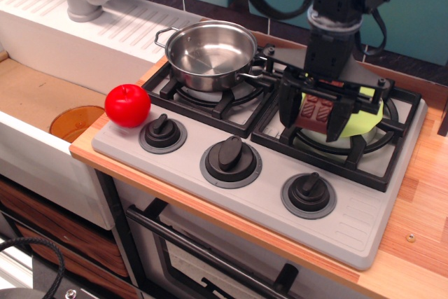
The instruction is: Put chocolate on plate and apple in pot or pan on stove
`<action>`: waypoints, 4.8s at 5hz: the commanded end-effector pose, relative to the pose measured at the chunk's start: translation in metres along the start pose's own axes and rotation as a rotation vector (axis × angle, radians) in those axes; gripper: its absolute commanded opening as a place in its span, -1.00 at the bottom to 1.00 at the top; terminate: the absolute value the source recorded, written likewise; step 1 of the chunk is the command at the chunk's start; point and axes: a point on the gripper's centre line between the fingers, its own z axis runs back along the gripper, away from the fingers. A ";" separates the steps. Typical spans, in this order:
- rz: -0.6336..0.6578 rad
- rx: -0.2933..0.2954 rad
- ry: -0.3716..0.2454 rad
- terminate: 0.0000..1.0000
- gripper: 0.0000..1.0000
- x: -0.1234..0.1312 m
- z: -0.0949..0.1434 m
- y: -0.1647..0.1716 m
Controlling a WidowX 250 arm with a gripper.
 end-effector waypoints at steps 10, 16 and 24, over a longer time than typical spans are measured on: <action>-0.018 0.081 -0.028 -1.00 1.00 -0.008 0.068 0.051; -0.030 0.157 -0.134 -1.00 1.00 -0.014 0.047 0.168; 0.011 0.250 -0.265 -1.00 1.00 -0.015 0.024 0.172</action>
